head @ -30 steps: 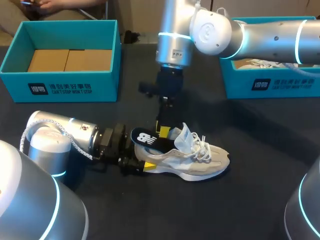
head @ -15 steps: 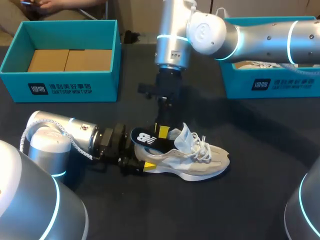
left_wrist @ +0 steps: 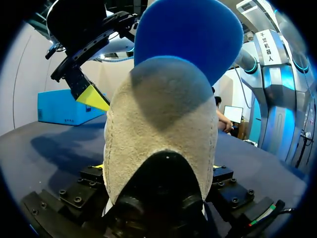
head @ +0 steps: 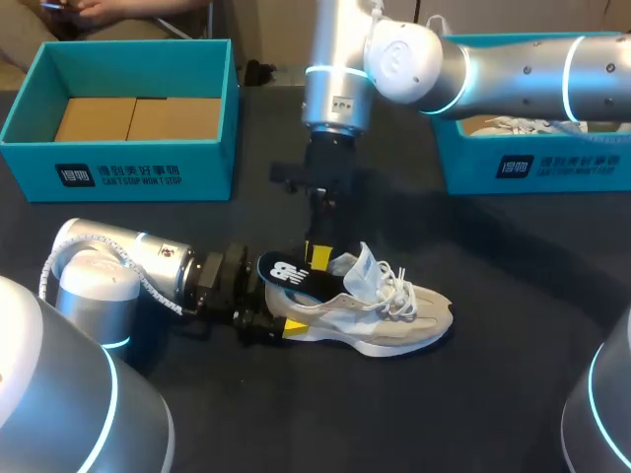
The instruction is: Take the shoe out of the shoebox, open the shoe tongue, remove and reinsert the insole, then place the shoe into the shoebox
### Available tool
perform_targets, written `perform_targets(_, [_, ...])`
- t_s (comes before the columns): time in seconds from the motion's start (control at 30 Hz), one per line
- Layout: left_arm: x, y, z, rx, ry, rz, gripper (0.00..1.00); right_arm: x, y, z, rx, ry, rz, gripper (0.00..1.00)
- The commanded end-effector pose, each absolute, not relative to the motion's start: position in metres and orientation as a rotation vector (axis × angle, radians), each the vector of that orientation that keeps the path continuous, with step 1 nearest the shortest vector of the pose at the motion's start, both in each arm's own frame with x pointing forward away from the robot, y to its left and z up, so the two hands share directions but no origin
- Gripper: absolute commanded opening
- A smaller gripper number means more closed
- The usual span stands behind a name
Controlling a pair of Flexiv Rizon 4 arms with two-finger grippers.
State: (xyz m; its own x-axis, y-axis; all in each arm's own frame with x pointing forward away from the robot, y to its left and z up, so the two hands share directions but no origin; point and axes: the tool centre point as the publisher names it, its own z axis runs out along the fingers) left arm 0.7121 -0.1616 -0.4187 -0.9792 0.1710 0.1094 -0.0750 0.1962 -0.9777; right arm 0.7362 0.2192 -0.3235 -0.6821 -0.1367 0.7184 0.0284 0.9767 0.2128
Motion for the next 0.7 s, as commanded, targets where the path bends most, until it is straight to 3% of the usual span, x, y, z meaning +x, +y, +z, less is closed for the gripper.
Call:
perform_targets(0.03, [0.712, -0.162, -0.419, -0.092, -2.274, 1.873, 0.00, 0.735, 0.221, -0.320, 0.071, -2.307, -0.248, 0.74])
perform_targets(0.3, [0.712, -0.162, -0.419, -0.092, -2.274, 1.873, 0.00, 0.735, 0.224, -0.320, 0.024, -2.264, -0.229, 0.78])
perform_targets(0.5, [0.712, -0.162, -0.419, -0.092, -2.274, 1.873, 0.00, 0.734, 0.228, -0.322, 0.016, -2.242, -0.210, 0.98])
perform_targets(0.7, [0.712, -0.162, -0.419, -0.092, -2.274, 1.873, 0.00, 0.732, 0.231, -0.327, 0.012, -2.212, -0.200, 0.90])
